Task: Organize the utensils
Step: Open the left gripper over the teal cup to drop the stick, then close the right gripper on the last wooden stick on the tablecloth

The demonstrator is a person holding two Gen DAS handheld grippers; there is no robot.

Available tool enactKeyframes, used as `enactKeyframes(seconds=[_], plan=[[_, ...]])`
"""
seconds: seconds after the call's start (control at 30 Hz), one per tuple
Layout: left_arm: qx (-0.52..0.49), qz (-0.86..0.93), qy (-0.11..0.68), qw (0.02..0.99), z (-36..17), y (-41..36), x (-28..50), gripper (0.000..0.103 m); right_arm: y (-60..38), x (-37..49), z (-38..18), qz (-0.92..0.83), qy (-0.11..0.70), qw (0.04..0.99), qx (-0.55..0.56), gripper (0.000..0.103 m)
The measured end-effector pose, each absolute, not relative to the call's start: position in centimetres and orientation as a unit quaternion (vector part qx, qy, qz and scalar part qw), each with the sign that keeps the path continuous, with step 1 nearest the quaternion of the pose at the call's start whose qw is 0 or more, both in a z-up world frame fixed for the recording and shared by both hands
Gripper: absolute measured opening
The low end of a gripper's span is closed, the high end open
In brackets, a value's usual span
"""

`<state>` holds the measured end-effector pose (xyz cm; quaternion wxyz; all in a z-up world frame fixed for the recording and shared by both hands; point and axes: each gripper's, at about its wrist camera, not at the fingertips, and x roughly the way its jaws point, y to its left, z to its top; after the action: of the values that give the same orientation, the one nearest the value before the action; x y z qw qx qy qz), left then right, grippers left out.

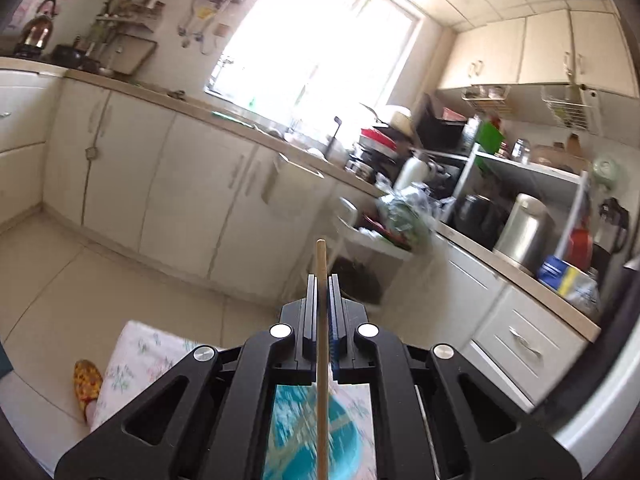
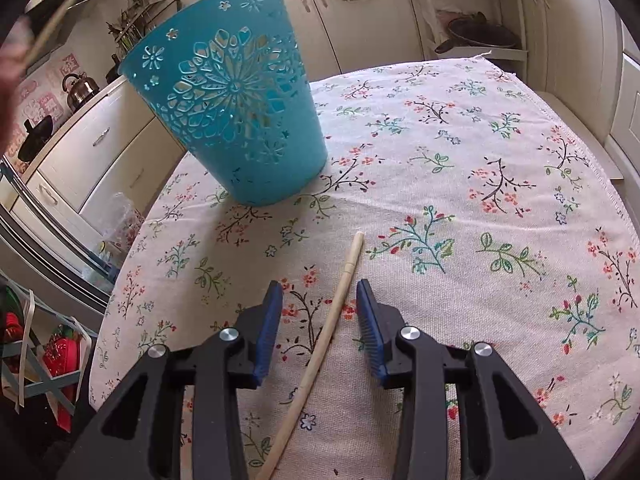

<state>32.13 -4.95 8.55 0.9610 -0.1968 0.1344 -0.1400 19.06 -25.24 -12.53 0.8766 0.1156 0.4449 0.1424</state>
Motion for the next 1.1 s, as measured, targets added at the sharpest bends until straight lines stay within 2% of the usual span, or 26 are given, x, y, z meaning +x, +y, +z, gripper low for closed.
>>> enactKeyframes(seconds=[0.33,0.6,0.7,0.77,0.8,0.83,0.93,1.0,1.1], plan=[[-0.164,-0.086,0.125,0.975,5.8,-6.4,35.8,0.005,-25.2,19.3,-12.6,0.145,0.443,0.876,0.123,0.042],[-0.118,-0.102,0.17,0.973,4.2,-7.0,34.3,0.005,-25.2,19.4,-12.5,0.146,0.444,0.876,0.117,0.042],[-0.121,-0.09,0.169,0.974,4.1,-5.7,32.5,0.019,-24.8,19.2,-12.4,0.144,0.446,0.878,0.096,0.042],[-0.131,-0.069,0.161,0.976,4.1,-3.9,30.4,0.047,-24.0,18.9,-12.4,0.132,0.445,0.884,0.056,0.038],[-0.133,-0.055,0.155,0.977,3.9,-3.0,29.2,0.052,-23.6,18.7,-12.4,0.121,0.443,0.887,0.032,0.031],[-0.135,-0.046,0.153,0.978,3.7,-2.2,28.3,0.056,-23.1,18.6,-12.4,0.11,0.441,0.891,0.002,0.021],[-0.14,-0.023,0.178,0.974,1.3,-0.1,26.2,0.067,-22.8,18.3,-12.3,0.114,0.44,0.891,-0.011,0.007],[-0.142,-0.015,0.215,0.966,-1.4,0.8,25.7,0.069,-23.7,18.4,-12.1,0.136,0.443,0.885,0.039,0.006],[-0.15,-0.007,0.284,0.947,-6.7,1.6,25.1,0.069,-25.6,18.0,-9.9,0.179,0.403,0.888,0.128,0.006]])
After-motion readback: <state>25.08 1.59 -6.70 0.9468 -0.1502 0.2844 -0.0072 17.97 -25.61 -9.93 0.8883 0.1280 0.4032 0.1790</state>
